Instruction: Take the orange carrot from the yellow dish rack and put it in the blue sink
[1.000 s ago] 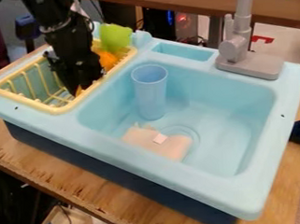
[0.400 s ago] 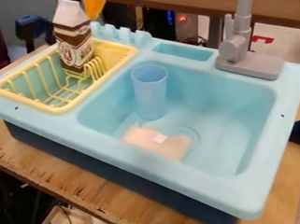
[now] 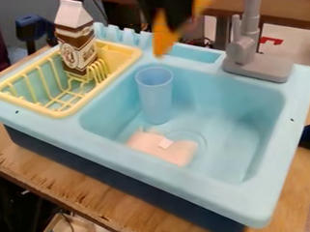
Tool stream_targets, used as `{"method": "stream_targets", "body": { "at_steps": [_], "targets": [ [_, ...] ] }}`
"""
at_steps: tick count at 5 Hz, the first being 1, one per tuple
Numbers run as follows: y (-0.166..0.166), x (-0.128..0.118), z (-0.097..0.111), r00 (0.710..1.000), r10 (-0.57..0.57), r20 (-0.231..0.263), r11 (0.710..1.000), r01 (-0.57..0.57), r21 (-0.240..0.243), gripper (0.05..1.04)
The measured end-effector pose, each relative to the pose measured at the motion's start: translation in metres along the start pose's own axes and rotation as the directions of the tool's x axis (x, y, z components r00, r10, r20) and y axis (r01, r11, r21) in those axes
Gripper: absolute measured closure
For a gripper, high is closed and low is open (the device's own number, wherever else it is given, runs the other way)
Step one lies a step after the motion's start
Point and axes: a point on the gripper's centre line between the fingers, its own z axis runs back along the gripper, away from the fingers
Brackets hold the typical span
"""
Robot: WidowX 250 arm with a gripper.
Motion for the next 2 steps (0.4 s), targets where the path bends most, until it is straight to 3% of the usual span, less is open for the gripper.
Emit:
{"method": "stream_targets", "body": {
  "at_steps": [1,2],
  "targets": [
    [-0.043,-0.016,-0.028,0.987,-0.049,-0.156,0.999,0.048,-0.013,0.725],
    [-0.051,-0.022,-0.053,0.971,-0.037,-0.238,0.999,0.037,-0.003,0.725]
  ]
}}
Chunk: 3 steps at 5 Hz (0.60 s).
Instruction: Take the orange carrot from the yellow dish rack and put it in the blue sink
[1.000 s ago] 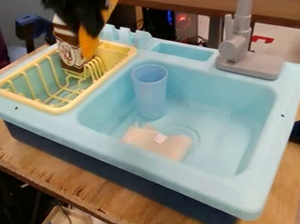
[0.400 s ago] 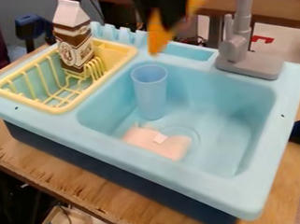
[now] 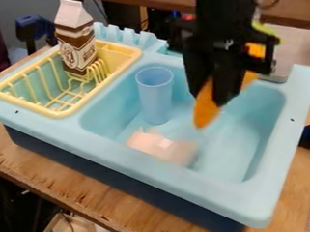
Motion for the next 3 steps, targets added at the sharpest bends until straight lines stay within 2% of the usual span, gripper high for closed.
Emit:
{"method": "stream_targets", "body": {
  "at_steps": [1,2,3],
  "targets": [
    [0.003,0.01,-0.033,0.997,0.027,-0.074,0.999,-0.026,0.023,0.725],
    [0.018,0.019,-0.054,0.992,0.075,-0.105,0.996,-0.07,0.055,0.725],
    [0.023,0.033,-0.077,0.989,0.092,-0.119,0.995,-0.088,0.046,0.725]
  ]
}}
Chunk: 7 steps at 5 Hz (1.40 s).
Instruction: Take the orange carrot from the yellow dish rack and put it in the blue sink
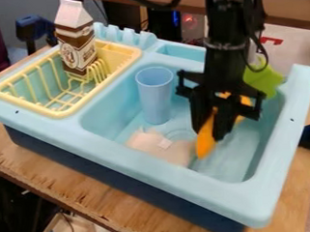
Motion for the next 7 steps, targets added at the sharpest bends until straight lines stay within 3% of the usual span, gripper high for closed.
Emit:
{"method": "stream_targets", "body": {
  "at_steps": [1,2,3,4,5,6,7],
  "targets": [
    [-0.01,0.002,-0.018,0.999,-0.007,-0.046,0.999,0.005,-0.044,0.725],
    [-0.017,0.003,-0.022,0.998,-0.009,-0.059,0.996,0.004,-0.084,0.659],
    [-0.022,0.003,-0.017,0.994,0.039,-0.102,0.998,-0.043,-0.043,0.35],
    [-0.025,0.012,0.004,0.995,0.088,-0.053,0.996,-0.088,0.018,0.1],
    [-0.018,0.016,0.051,0.992,0.105,0.069,0.993,-0.108,0.044,0.079],
    [0.007,-0.002,0.097,0.978,0.114,0.177,0.978,-0.142,0.153,0.082],
    [0.036,-0.03,0.126,0.968,0.069,0.243,0.968,-0.123,0.219,0.082]
  ]
}}
